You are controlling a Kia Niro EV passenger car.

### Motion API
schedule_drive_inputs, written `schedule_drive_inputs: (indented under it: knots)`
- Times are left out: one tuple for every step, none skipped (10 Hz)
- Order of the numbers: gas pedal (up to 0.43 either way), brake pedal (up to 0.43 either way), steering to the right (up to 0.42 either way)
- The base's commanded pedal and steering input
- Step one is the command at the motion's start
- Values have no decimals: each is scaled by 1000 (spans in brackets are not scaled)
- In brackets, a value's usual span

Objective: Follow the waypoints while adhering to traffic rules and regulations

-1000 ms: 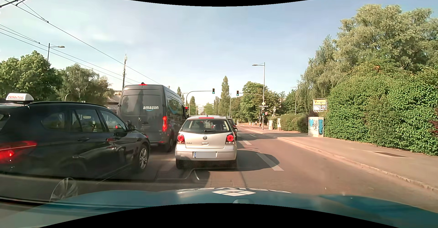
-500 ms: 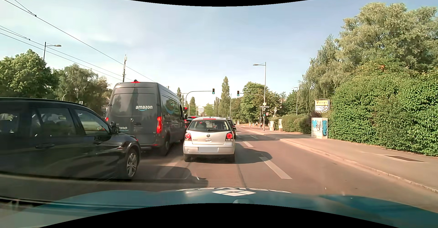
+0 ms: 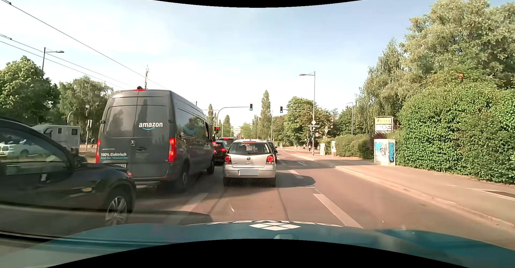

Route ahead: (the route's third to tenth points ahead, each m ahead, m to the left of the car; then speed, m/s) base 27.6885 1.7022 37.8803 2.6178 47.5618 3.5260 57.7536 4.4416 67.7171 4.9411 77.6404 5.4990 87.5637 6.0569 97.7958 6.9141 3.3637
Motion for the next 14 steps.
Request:
schedule_drive_inputs:
  knots:
    - [421,0,-19]
    - [398,0,-19]
    - [378,0,-18]
    - [350,0,-15]
    - [339,0,-12]
    - [331,0,-12]
    - [319,0,-10]
    - [299,0,-6]
    - [268,0,-4]
    - [248,0,-4]
    - [248,0,-3]
    - [248,0,-4]
    - [248,0,-4]
    - [248,0,-3]
